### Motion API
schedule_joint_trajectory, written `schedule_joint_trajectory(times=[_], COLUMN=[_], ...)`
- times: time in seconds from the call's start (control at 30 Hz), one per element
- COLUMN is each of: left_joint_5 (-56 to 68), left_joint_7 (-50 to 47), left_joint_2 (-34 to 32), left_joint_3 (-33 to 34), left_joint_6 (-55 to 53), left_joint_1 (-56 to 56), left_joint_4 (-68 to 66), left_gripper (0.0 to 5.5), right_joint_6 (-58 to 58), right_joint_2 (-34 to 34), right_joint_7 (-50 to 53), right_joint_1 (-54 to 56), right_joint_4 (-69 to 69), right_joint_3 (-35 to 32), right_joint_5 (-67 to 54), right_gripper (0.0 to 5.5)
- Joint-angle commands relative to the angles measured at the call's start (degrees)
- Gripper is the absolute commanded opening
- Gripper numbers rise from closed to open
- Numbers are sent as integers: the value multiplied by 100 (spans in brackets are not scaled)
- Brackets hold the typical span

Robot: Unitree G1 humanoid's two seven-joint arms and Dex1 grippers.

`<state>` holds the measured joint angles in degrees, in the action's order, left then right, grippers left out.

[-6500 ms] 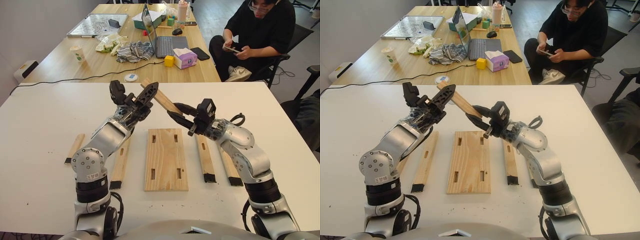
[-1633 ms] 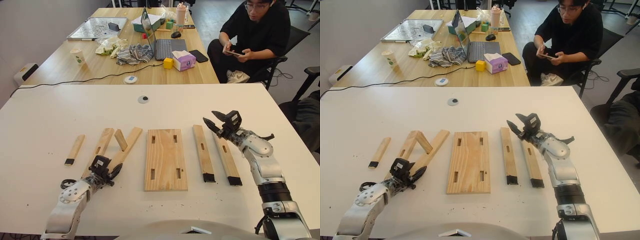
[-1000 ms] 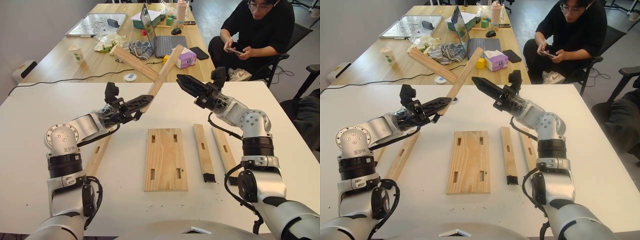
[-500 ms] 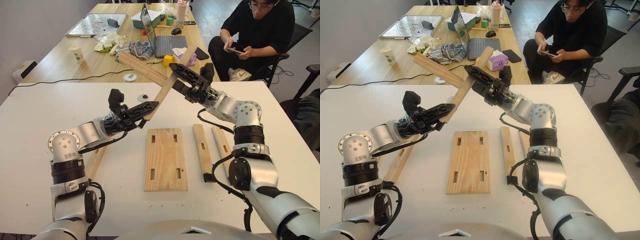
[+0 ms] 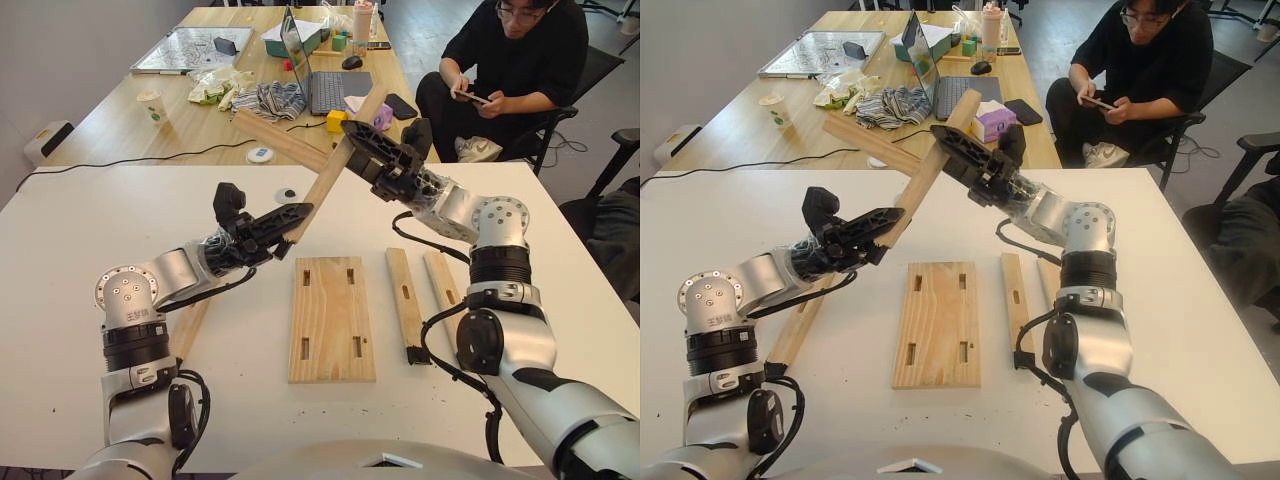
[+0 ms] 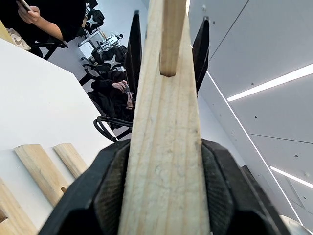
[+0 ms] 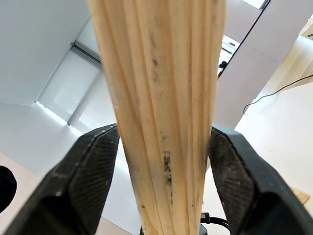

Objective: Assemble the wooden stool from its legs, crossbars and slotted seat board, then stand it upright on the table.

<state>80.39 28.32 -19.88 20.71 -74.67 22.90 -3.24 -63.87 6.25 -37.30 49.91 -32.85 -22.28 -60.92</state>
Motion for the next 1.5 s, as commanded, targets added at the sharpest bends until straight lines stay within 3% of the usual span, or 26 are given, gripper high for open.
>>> schedule_joint_trajectory(times=[0.03,0.1,0.33,0.37,0.57,0.7,0.8,0.93,1.17,1.5], left_joint_5=[117,132,8,-180,-456,-983,-1807,-1882,-2012,-2076], left_joint_7=[-88,-106,-159,-190,135,648,1008,860,754,780], left_joint_2=[-33,-37,-114,-153,-436,-964,-1280,-1084,-871,-806], left_joint_3=[3,-12,-54,-93,-83,-149,-131,493,609,614], left_joint_6=[40,51,98,164,183,286,1047,1641,1835,1795], left_joint_1=[-54,-66,-36,-24,-213,-812,-1239,-1175,-1151,-1202], left_joint_4=[115,133,101,24,-207,-338,-714,-938,-873,-843], left_gripper=[204,204,203,239,333,395,398,398,398,398], right_joint_6=[-50,-12,2,29,471,741,931,1103,1709,1853], right_joint_2=[-105,-147,-180,-160,31,541,1255,1966,1878,1710], right_joint_7=[96,130,178,166,-62,-670,-1415,-2021,-2049,-1880], right_joint_1=[143,156,168,170,65,-381,-1420,-2719,-3246,-3446], right_joint_4=[-55,-103,-136,-130,-37,545,1815,3517,4024,4192], right_joint_3=[-51,-31,-22,-13,84,389,939,1622,2216,2409], right_joint_5=[-6,67,94,116,503,897,1256,1502,1924,1729], right_gripper=[242,211,210,210,210,209,208,207,206,206])
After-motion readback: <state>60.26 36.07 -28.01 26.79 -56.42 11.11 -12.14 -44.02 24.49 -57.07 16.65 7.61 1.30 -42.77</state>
